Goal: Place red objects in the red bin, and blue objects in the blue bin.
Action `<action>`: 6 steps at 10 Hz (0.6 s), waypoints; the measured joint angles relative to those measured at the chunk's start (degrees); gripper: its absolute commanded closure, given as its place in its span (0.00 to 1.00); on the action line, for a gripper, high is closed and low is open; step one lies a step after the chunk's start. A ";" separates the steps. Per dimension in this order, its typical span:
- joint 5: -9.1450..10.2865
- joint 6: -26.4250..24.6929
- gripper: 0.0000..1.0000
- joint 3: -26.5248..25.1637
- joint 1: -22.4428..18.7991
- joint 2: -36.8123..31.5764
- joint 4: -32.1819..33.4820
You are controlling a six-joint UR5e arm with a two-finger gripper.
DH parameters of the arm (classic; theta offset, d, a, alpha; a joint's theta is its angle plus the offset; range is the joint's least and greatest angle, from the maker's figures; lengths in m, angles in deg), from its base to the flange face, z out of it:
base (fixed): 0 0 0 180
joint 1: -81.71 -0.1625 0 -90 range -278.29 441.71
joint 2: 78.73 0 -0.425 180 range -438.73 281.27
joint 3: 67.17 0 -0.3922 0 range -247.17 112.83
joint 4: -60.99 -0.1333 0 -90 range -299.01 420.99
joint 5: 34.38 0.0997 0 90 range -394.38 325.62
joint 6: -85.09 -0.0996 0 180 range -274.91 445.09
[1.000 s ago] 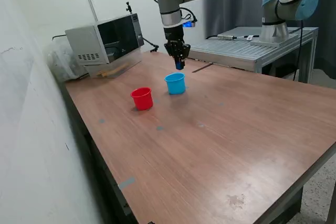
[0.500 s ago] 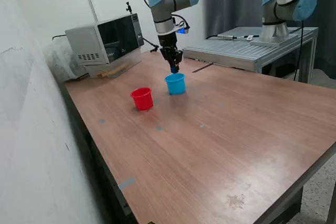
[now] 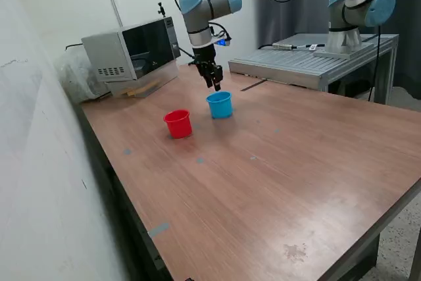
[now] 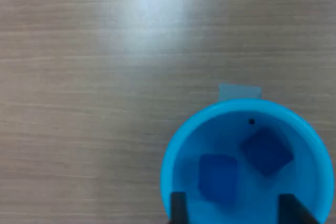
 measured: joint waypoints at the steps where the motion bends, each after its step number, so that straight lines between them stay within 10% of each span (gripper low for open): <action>1: 0.00 0.00 0.00 -0.03 0.03 0.01 -0.18; 6: -1.73 -3.82 0.00 1.22 -0.59 -0.24 -7.41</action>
